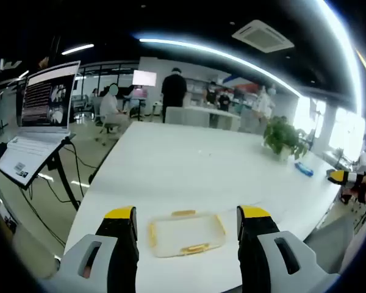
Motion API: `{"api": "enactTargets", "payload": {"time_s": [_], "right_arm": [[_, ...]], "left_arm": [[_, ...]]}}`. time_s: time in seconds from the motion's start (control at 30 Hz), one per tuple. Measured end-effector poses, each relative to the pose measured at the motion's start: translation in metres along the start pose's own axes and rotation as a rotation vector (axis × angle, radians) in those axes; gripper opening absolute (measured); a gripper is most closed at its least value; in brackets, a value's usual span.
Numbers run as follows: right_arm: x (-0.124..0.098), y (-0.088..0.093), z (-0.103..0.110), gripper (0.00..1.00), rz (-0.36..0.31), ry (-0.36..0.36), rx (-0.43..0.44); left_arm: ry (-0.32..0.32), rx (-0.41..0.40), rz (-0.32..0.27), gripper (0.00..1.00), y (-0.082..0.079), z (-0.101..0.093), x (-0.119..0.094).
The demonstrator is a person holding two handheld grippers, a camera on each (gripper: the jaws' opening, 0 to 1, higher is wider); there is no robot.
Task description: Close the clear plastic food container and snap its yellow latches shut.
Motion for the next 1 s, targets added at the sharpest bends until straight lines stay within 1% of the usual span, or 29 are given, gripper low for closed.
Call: {"api": "enactTargets", "payload": {"time_s": [0.07,0.13,0.17,0.2,0.33,0.53,1.0], "right_arm": [[0.0016,0.0002,0.0018,0.45,-0.007,-0.005,0.014],[0.0035,0.0013,0.0049,0.45,-0.011,-0.002,0.013],[0.0033,0.0010,0.0044,0.45,-0.016,0.016,0.000],[0.0027,-0.0001,0.0027,0.46,-0.022,0.045,-0.033],[0.0016,-0.0006,0.0002,0.49,-0.032,0.075,-0.029],[-0.0005,0.0015,-0.0047,0.48,-0.036,0.073,0.021],[-0.0037,0.0033,-0.0019,0.48,-0.034,0.071,0.035]], "left_arm": [[-0.017,0.038,0.020,0.65,0.0008,0.0025,0.0002],[-0.015,0.045,0.019,0.65,0.0003,0.0019,0.0008],[-0.015,0.044,0.018,0.65,0.0002,0.0019,0.0009],[-0.012,0.040,0.014,0.65,-0.0001,0.0014,0.0014],[-0.004,0.037,0.014,0.65,0.0009,0.0000,0.0030],[0.009,0.031,0.023,0.66,0.0033,-0.0019,0.0037],[0.004,0.031,0.023,0.66,0.0027,-0.0007,0.0032]]}}
Point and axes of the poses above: the point that each gripper's makers call its tool centre point, and the gripper's own axes: x roughly forward along the fingers, z roughly to its left, y roughly out of its underside, the point moved 6 cm from there along -x, roughly backward along the fingers, and after that the axes turned 5 degrees about -z, right-handed, at the moved point
